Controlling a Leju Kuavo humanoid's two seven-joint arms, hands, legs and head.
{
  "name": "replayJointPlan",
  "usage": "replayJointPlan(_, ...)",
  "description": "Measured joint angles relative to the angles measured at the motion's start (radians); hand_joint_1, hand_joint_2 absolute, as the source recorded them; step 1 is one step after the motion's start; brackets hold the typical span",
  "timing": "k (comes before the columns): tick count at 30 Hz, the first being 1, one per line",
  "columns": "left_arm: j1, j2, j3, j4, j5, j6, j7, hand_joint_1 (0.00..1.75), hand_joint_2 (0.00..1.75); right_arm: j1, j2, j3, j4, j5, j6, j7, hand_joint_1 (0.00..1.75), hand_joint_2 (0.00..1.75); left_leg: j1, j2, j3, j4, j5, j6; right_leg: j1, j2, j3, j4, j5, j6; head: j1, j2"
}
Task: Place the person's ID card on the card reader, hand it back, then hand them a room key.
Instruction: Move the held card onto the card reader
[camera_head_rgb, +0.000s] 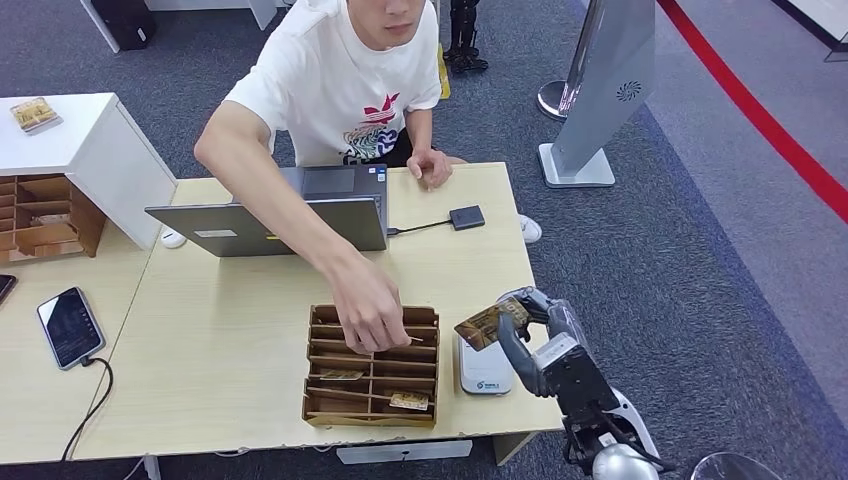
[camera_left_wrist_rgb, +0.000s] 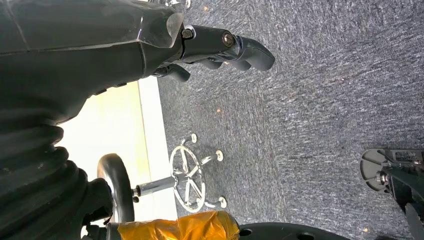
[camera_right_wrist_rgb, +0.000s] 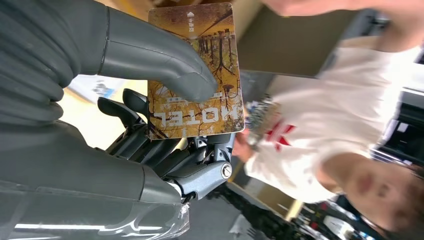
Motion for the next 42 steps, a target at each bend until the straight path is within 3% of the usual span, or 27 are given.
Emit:
replayJointPlan(11, -0.001, 0.000, 0.001, 0.000, -0.026, 0.003, 0.002, 0.00, 1.75, -0.002, -0.013, 0.003, 0.160, 0.088, 0.003, 0.070, 1.75, 1.75, 0.000, 0.000, 0.000, 0.000, 0.000, 0.000, 0.000, 0.000, 0.000, 0.000, 0.000, 0.000, 0.000, 0.000)
replayJointPlan(42, -0.002, 0.003, 0.001, 0.000, -0.048, 0.002, 0.008, 0.00, 1.75, -0.108, -0.013, 0.033, 0.366, 0.151, 0.000, 0.107, 1.75, 1.75, 0.000, 0.000, 0.000, 0.000, 0.000, 0.000, 0.000, 0.000, 0.000, 0.000, 0.000, 0.000, 0.000, 0.000)
